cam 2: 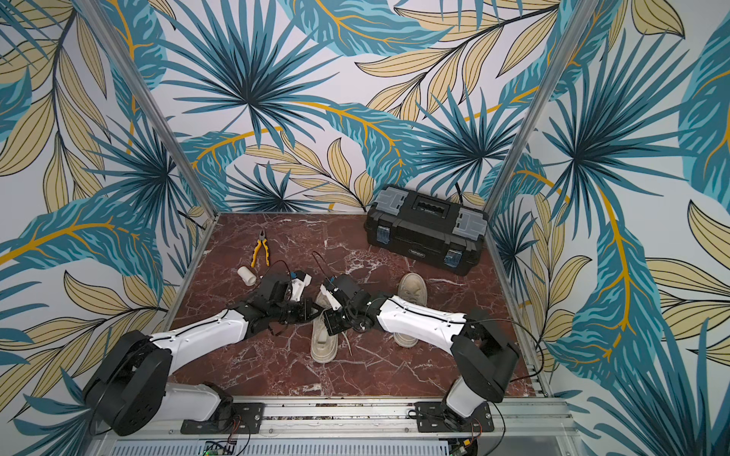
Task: Tie the shoes
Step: Tie the shoelace on the shoe.
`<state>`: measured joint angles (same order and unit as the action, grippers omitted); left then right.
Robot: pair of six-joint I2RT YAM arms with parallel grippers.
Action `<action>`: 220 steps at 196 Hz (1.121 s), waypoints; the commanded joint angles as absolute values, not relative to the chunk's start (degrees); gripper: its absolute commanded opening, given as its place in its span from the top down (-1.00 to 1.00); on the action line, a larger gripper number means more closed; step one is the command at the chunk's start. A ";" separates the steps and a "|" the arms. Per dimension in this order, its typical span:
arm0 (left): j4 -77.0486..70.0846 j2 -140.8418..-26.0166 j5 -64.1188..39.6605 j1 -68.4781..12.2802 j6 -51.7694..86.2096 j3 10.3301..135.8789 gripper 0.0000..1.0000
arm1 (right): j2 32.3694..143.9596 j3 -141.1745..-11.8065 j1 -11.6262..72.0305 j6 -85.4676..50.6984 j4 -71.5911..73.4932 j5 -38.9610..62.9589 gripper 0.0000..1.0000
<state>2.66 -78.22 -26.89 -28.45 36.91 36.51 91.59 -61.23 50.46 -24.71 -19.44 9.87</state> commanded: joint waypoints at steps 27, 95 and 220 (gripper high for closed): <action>8.21 -75.04 -22.89 -27.38 34.54 37.71 1.00 | 88.94 -64.99 50.15 -17.25 -29.16 0.49 1.00; 12.51 -72.12 -20.07 -25.55 33.39 37.35 1.00 | 88.58 -64.74 48.68 -14.77 -35.42 -7.67 1.00; 14.74 -71.55 -19.60 -19.88 32.65 37.62 1.00 | 94.73 -63.55 48.43 -14.63 -42.54 -19.37 1.00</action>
